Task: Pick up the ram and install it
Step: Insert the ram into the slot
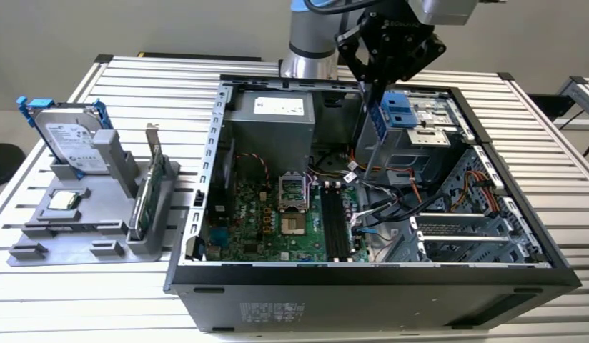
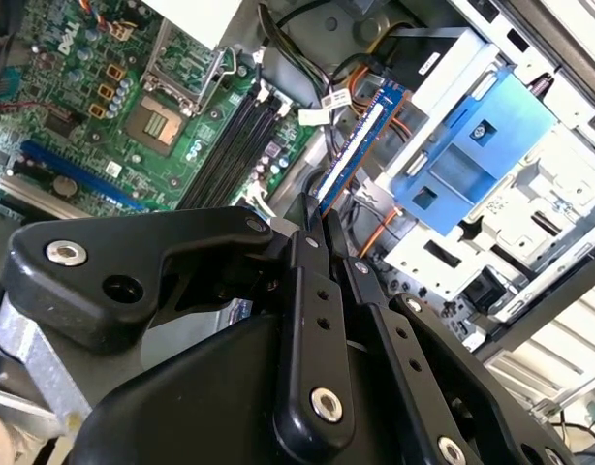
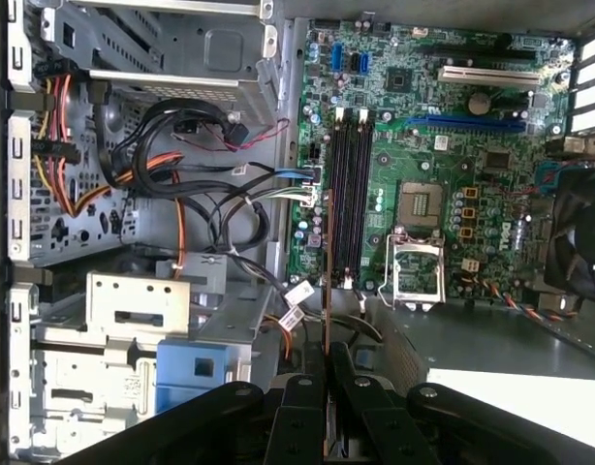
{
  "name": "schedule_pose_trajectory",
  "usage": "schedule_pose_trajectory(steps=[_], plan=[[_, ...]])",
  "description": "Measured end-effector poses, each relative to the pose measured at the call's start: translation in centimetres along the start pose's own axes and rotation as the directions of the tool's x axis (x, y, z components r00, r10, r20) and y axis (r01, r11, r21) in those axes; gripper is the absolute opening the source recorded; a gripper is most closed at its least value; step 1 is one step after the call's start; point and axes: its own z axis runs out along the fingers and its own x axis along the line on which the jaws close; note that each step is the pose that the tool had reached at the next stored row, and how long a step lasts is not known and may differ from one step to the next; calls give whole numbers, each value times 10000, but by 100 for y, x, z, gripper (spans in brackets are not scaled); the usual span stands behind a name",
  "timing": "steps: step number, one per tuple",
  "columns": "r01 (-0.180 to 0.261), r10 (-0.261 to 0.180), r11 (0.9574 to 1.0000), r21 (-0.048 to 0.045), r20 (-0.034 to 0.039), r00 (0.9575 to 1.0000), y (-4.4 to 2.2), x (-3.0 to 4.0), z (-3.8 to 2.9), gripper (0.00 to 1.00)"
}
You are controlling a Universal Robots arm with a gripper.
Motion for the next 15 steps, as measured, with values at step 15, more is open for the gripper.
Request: schedule_pose_trajectory(steps=[15], plan=[[0, 0, 10000, -1, -1, 10000, 1, 0, 36, 0]])
